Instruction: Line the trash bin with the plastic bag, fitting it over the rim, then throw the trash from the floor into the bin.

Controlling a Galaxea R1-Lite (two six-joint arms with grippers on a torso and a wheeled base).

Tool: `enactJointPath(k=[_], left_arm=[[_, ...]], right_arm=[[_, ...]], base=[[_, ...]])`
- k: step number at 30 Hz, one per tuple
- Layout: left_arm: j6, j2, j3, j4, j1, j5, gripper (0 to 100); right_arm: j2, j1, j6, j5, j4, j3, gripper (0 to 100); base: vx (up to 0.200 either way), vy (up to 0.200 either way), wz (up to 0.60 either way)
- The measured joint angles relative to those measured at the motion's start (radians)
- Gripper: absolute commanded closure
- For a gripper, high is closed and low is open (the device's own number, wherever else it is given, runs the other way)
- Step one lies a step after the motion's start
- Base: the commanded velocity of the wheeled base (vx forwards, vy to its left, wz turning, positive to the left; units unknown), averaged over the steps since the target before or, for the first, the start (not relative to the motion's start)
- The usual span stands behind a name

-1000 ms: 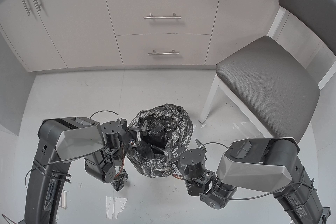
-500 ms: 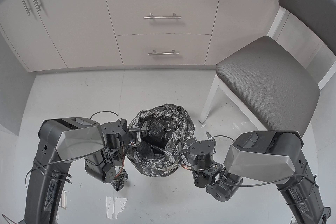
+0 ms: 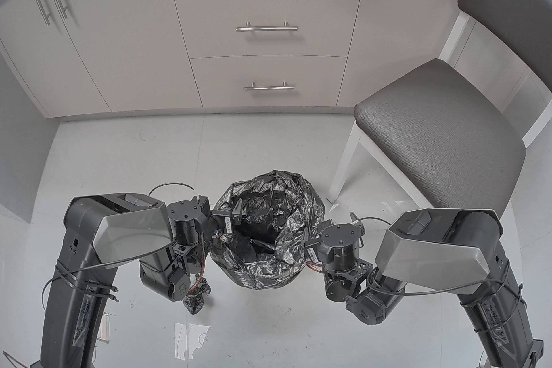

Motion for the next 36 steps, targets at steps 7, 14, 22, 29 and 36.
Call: enactJointPath(k=[7, 14, 22, 29, 36], left_arm=[[0.000, 0.004, -0.002, 0.000, 0.000, 0.000, 0], [0.000, 0.009, -0.006, 0.000, -0.003, 0.000, 0], [0.000, 0.010, -0.006, 0.000, -0.005, 0.000, 0], [0.000, 0.010, -0.007, 0.000, -0.005, 0.000, 0], [-0.001, 0.010, -0.006, -0.001, -0.004, 0.000, 0]], right_arm=[[-0.020, -0.007, -0.010, -0.001, -0.034, 0.042, 0], [-0.027, -0.014, -0.014, -0.002, -0.047, 0.058, 0], [-0.022, -0.032, -0.014, -0.001, -0.049, 0.061, 0], [-0.009, -0.047, -0.013, 0.000, -0.057, 0.060, 0], [0.026, -0.050, -0.017, 0.003, -0.081, 0.056, 0]], base=[[0.000, 0.000, 0.00], [0.000, 0.000, 0.00], [0.000, 0.000, 0.00], [0.000, 0.000, 0.00], [0.000, 0.000, 0.00]])
